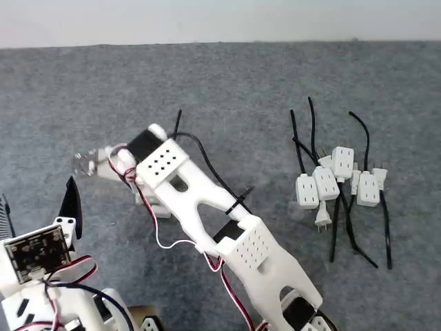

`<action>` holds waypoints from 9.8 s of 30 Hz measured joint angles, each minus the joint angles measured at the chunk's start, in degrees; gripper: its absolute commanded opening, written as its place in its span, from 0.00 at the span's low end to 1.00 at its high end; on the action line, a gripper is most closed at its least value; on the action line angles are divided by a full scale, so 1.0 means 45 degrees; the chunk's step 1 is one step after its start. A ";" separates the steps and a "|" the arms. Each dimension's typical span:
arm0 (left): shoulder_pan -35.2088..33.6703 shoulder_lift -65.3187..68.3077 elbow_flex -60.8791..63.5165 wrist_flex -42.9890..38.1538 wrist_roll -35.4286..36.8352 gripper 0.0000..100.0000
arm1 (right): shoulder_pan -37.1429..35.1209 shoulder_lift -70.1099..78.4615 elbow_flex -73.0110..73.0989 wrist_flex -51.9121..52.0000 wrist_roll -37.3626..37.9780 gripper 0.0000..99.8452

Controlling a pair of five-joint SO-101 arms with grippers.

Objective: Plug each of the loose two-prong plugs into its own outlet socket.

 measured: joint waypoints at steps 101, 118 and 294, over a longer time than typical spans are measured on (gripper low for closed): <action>1.2796 2.5436 -0.7853 -0.1934 -0.2813 0.39 | 0.4943 -1.2640 0.5744 0.0117 -0.4259 0.40; 1.2581 2.9460 -1.2796 0.2735 -0.2110 0.39 | 0.4689 -1.2640 0.5744 0.0117 -0.4259 0.40; 0.9885 0.8420 0.3263 -0.4200 -0.1661 0.39 | 1.0452 -1.0159 2.1314 -1.0081 -1.0022 0.18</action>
